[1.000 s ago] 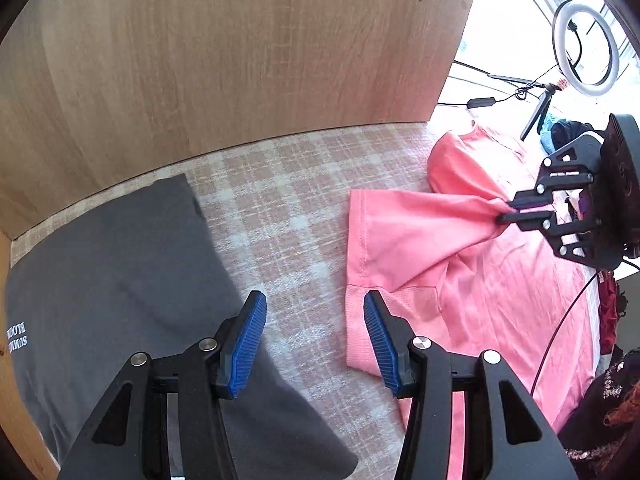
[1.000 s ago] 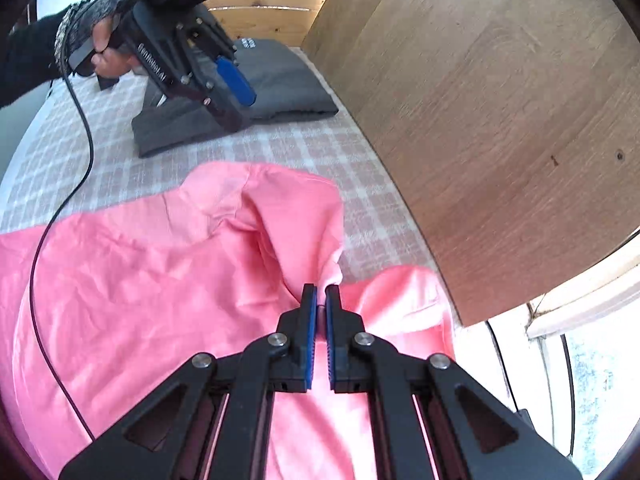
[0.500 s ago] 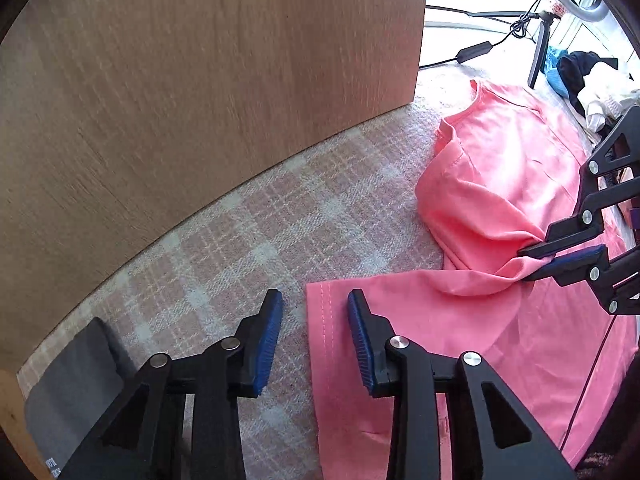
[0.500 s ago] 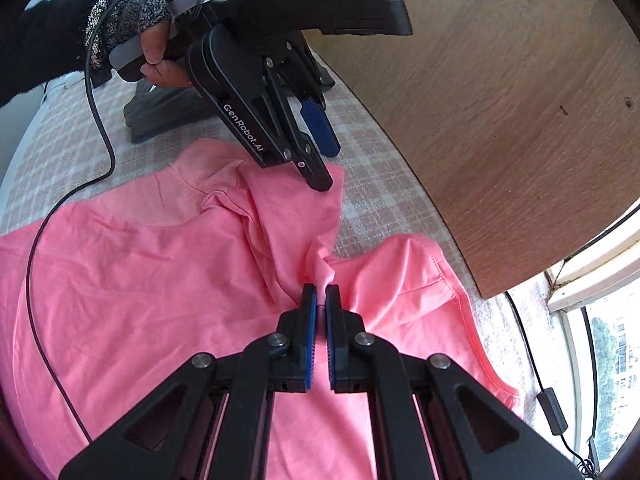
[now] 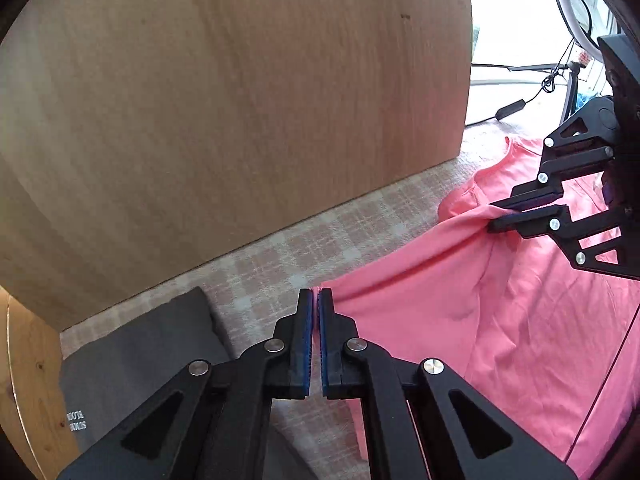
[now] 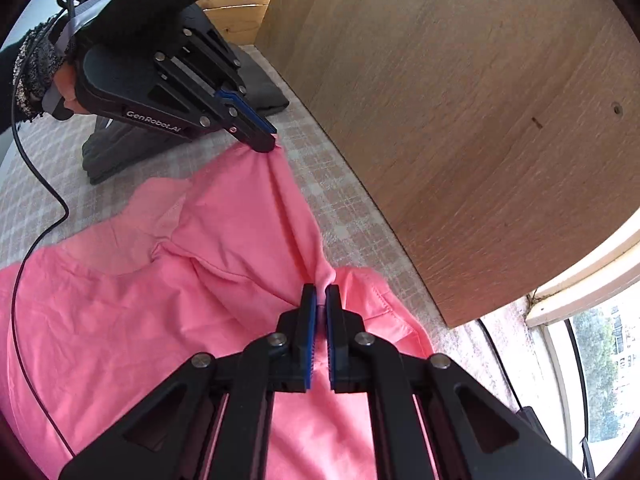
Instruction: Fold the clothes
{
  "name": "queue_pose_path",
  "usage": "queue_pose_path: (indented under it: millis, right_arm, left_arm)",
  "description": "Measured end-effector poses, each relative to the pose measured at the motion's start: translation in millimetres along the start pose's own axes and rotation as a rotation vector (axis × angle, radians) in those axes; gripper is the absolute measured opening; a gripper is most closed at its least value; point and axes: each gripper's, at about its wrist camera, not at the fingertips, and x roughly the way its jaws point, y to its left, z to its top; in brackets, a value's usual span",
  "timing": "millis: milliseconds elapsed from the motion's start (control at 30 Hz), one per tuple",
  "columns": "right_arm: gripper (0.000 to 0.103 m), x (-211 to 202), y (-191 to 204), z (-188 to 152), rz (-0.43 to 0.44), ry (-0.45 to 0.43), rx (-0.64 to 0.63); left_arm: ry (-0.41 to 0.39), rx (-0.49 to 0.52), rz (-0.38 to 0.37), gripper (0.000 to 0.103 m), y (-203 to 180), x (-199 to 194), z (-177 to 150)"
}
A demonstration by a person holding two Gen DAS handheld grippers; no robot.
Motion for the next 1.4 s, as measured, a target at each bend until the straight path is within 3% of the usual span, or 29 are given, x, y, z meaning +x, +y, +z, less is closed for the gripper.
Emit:
queue_pose_path:
  millis: [167,333,400,433,467,500,600,633,667,767,900,1000,1100,1167,1200,1267,1400]
  right_arm:
    - [0.005,33.6,-5.1,47.0,-0.046,-0.021,-0.015]
    - [0.005,96.1,4.9,65.5,-0.063,0.096,-0.057]
    - [0.021,93.0,7.3,66.5,-0.097,0.109,-0.071]
    - [0.038,90.0,7.9,66.9,-0.11,0.112,-0.074]
    - [0.047,79.3,5.1,66.6,-0.105,0.098,-0.061]
    - [0.048,68.1,2.3,66.1,-0.102,0.082,-0.047]
    - [0.048,25.6,-14.5,59.6,-0.065,0.008,0.051]
    - [0.048,16.2,-21.9,55.2,-0.01,-0.008,0.109]
    - [0.048,10.7,-29.3,49.6,0.036,-0.007,0.168]
    - [0.048,11.2,-36.4,27.3,0.005,0.042,0.239]
    - [0.048,8.8,-62.8,-18.7,0.065,0.065,0.437]
    - [0.048,-14.3,-97.1,-58.4,-0.012,0.01,0.58]
    - [0.048,-37.5,-131.4,-104.3,-0.113,0.052,0.661]
    - [0.048,-46.3,-148.2,-127.5,-0.109,0.079,0.694]
    - [0.048,-46.6,-151.5,-131.7,-0.095,0.083,0.695]
    - [0.048,-40.6,-150.0,-122.8,-0.045,0.07,0.669]
    - [0.039,-8.7,-128.5,-75.8,0.124,0.026,0.555]
  left_arm:
    - [0.015,-0.037,0.086,0.002,32.1,-3.3,-11.2]
    - [0.108,-0.111,0.086,0.009,49.7,29.0,-23.6]
    - [0.102,-0.144,0.088,0.01,59.8,24.6,-25.1]
    - [0.086,-0.161,0.088,0.011,66.1,16.7,-27.4]
    - [0.07,-0.177,0.087,0.016,72.5,8.6,-29.8]
    - [0.062,-0.19,0.069,0.018,74.9,0.2,-35.0]
    - [0.04,-0.229,0.008,0.016,80.9,-25.2,-51.4]
    - [0.036,-0.226,-0.015,0.016,74.4,-29.4,-56.7]
    - [0.044,-0.212,-0.03,0.017,63.8,-28.1,-59.8]
    - [0.071,-0.168,-0.074,0.017,31.2,-22.9,-68.8]
    - [0.091,-0.106,-0.119,0.017,-5.7,-4.0,-63.1]
    - [0.071,-0.062,-0.145,0.017,-24.3,2.3,-42.8]
    - [0.049,-0.007,-0.161,0.018,-37.0,15.6,-13.9]
    - [0.066,0.003,-0.212,0.018,-40.7,34.0,4.8]
    - [0.075,0.013,-0.235,0.019,-42.8,44.0,12.8]
    - [0.115,0.027,-0.196,0.018,-45.3,61.7,20.0]
    - [0.139,0.024,-0.185,0.018,-45.6,72.0,16.4]
